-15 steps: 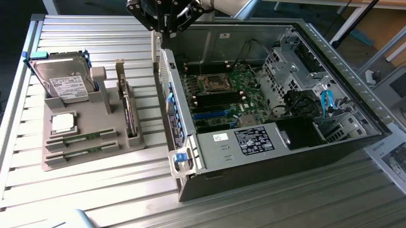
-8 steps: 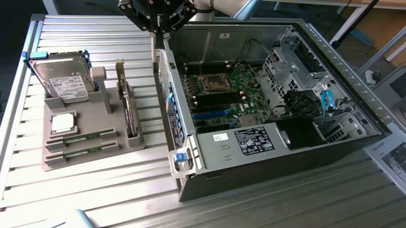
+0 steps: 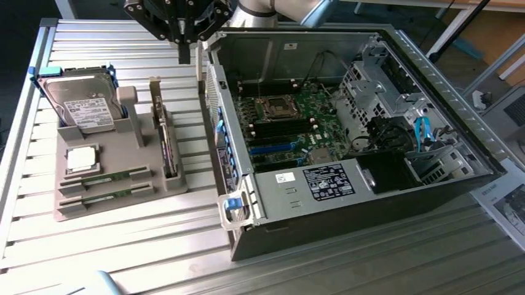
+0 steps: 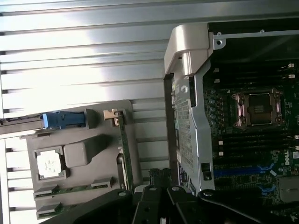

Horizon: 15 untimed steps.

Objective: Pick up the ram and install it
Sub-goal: 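Reach for the ram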

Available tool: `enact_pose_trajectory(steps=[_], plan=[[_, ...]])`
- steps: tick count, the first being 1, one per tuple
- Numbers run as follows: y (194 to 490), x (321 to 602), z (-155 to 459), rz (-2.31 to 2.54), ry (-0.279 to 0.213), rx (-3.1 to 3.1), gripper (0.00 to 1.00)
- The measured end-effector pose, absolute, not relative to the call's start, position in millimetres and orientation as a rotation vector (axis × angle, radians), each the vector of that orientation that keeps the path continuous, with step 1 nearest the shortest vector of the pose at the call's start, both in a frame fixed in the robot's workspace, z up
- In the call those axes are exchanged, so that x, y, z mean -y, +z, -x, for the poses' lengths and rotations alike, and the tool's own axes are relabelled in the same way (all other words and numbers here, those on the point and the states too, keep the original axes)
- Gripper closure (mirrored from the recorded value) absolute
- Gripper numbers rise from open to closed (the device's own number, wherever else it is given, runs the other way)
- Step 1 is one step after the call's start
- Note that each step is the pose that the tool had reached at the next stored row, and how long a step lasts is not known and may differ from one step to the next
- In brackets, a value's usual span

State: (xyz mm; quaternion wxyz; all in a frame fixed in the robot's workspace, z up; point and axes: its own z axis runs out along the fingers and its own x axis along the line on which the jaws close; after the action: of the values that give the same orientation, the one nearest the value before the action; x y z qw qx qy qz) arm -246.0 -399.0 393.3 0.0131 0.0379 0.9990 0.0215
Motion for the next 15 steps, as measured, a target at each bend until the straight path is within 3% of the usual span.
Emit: enact_pose_trajectory(steps=[15], plan=[[393.3,399.0,327.4,-0.118,0.067,-3.113,0.90]])
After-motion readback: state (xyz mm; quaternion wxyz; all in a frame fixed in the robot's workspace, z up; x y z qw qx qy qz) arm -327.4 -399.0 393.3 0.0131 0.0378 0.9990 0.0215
